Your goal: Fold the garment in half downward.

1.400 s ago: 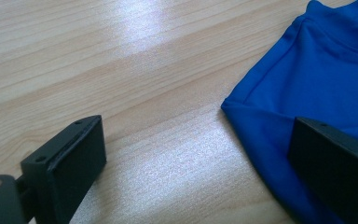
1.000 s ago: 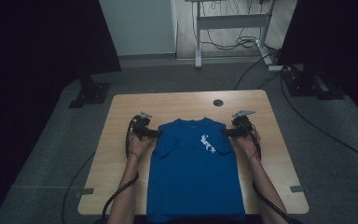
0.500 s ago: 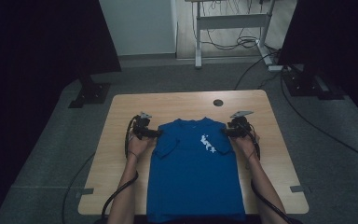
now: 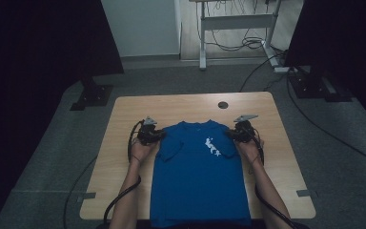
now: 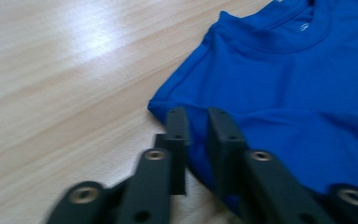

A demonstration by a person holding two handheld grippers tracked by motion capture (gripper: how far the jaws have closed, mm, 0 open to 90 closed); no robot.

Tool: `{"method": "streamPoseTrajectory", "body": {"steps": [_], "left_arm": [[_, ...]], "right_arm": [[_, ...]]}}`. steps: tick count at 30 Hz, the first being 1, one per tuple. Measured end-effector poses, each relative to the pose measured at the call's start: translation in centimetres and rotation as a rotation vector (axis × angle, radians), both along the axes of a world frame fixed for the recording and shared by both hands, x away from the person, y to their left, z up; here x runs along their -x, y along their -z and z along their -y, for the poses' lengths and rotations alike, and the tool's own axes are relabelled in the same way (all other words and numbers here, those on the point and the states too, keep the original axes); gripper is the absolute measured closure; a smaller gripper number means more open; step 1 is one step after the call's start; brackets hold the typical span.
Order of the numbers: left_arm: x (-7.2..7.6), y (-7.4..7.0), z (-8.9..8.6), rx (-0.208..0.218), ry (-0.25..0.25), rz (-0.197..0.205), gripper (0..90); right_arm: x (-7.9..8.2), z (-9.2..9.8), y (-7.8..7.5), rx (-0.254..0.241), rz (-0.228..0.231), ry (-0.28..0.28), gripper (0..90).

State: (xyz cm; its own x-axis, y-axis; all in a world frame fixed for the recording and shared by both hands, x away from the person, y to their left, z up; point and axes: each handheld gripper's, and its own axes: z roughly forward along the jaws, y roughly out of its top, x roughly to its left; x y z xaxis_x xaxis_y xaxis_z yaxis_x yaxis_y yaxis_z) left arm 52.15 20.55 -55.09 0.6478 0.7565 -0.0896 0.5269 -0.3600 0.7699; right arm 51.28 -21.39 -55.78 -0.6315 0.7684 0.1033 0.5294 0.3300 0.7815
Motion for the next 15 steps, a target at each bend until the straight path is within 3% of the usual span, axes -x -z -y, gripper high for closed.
{"method": "streamPoseTrajectory", "body": {"steps": [6, 12, 15], "left_arm": [[0.1, 0.0, 0.0, 0.018, -0.017, -0.014, 86.7], [0.5, -0.1, 0.2, 0.003, -0.031, 0.008, 87.5], [0.8, -0.2, 0.2, -0.012, -0.034, 0.026, 87.5]], "right_arm": [[0.3, -0.3, 0.0, 0.017, 0.018, 0.009, 84.6], [0.7, -0.8, -0.3, 0.055, 0.044, 0.021, 84.9], [1.0, -0.8, -0.7, 0.045, 0.055, 0.036, 84.9]]}}
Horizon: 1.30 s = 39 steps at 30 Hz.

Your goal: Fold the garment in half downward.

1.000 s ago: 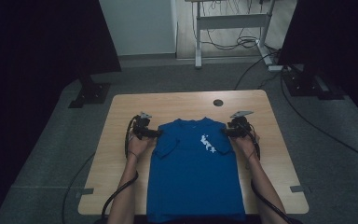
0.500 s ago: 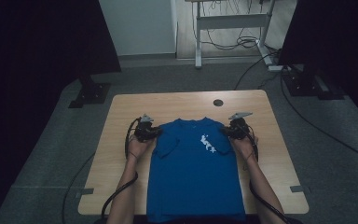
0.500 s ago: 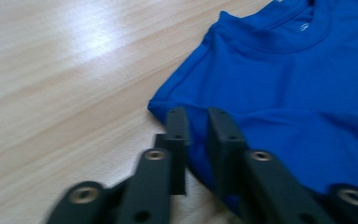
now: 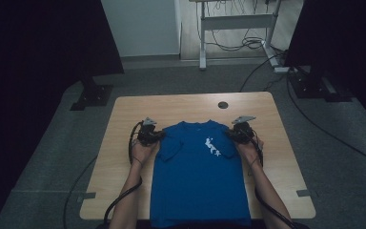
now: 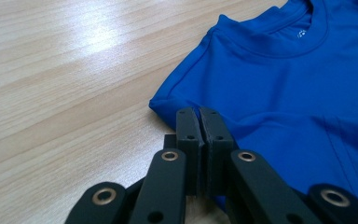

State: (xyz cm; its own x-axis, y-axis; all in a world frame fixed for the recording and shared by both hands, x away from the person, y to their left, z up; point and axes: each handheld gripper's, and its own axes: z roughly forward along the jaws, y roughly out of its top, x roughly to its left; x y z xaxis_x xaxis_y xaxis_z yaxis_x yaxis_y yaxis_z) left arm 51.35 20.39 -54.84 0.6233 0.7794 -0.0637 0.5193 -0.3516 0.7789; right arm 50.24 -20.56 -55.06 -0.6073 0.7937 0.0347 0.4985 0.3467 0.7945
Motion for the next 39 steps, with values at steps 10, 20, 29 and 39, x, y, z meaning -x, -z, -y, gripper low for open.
{"method": "streamPoseTrajectory", "body": {"steps": [10, 20, 29, 39], "left_arm": [[2.3, -1.6, 0.8, -0.119, 0.021, 0.125, 87.5], [4.3, -2.8, 1.9, -0.177, 0.054, 0.202, 87.5], [6.6, -3.2, 2.3, -0.247, 0.076, 0.236, 87.4], [8.9, -3.3, 2.3, -0.251, 0.078, 0.256, 87.4]], "right_arm": [[1.7, -0.7, -1.2, 0.086, 0.08, -0.036, 84.8], [3.8, -1.1, -2.2, 0.156, 0.156, -0.051, 84.8], [5.8, -1.3, -2.5, 0.215, 0.19, -0.062, 84.7], [7.6, -1.1, -2.6, 0.201, 0.189, -0.057, 84.7]]}}
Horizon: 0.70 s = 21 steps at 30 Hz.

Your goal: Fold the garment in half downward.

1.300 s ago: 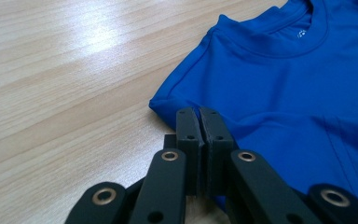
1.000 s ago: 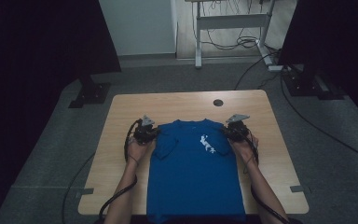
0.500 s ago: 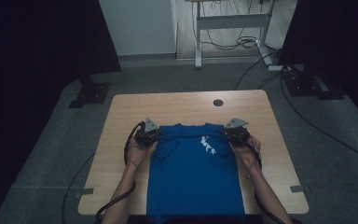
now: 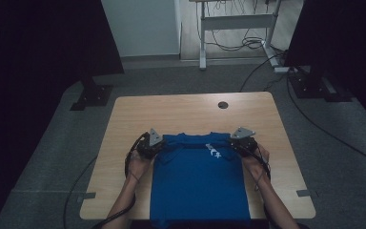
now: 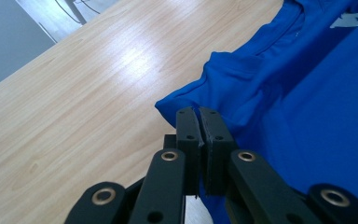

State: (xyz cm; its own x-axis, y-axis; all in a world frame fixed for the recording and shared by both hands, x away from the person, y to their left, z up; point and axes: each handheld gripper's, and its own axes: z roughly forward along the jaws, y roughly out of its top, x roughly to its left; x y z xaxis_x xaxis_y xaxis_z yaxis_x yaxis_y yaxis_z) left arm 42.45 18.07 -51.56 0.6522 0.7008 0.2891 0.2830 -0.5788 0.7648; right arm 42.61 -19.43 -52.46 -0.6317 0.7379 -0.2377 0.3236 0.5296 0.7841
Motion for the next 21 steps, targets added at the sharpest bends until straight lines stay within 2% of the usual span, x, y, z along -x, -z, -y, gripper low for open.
{"method": "streamPoseTrajectory", "body": {"steps": [5, 13, 21], "left_arm": [[1.3, 0.0, -0.1, 0.015, 0.0, 0.002, 87.4], [3.4, 0.1, -0.1, 0.003, 0.001, 0.017, 87.4], [5.1, 0.0, -0.4, 0.029, -0.002, 0.007, 87.3]], "right_arm": [[1.1, 0.2, -0.1, -0.021, 0.005, 0.004, 84.7], [3.2, 0.2, -0.2, -0.028, 0.012, -0.003, 84.3], [5.1, 0.5, -0.1, -0.061, -0.013, -0.003, 84.3]]}}
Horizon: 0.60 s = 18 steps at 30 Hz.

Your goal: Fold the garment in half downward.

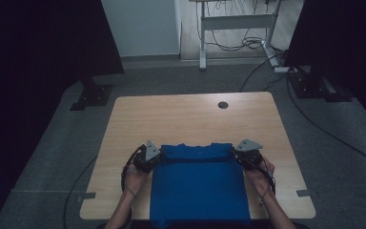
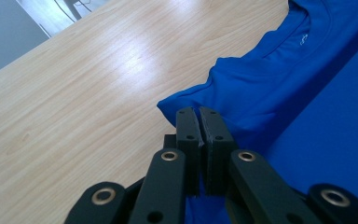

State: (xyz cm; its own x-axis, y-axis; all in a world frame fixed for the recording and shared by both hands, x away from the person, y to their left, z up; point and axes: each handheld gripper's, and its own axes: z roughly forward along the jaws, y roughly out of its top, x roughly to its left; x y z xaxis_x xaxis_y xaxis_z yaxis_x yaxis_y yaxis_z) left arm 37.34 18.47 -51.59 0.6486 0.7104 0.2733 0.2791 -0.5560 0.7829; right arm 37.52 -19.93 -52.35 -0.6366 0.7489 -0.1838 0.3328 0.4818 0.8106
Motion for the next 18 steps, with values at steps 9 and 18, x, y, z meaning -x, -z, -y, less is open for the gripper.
{"method": "streamPoseTrajectory", "body": {"steps": [9, 18], "left_arm": [[2.3, 0.3, -0.1, 0.036, 0.0, -0.012, 87.3], [4.7, 0.9, -0.4, 0.044, -0.002, -0.029, 87.2]], "right_arm": [[2.3, 0.2, 0.3, -0.045, -0.044, -0.002, 84.1], [4.7, 0.4, 0.5, -0.045, -0.061, -0.021, 84.1]]}}
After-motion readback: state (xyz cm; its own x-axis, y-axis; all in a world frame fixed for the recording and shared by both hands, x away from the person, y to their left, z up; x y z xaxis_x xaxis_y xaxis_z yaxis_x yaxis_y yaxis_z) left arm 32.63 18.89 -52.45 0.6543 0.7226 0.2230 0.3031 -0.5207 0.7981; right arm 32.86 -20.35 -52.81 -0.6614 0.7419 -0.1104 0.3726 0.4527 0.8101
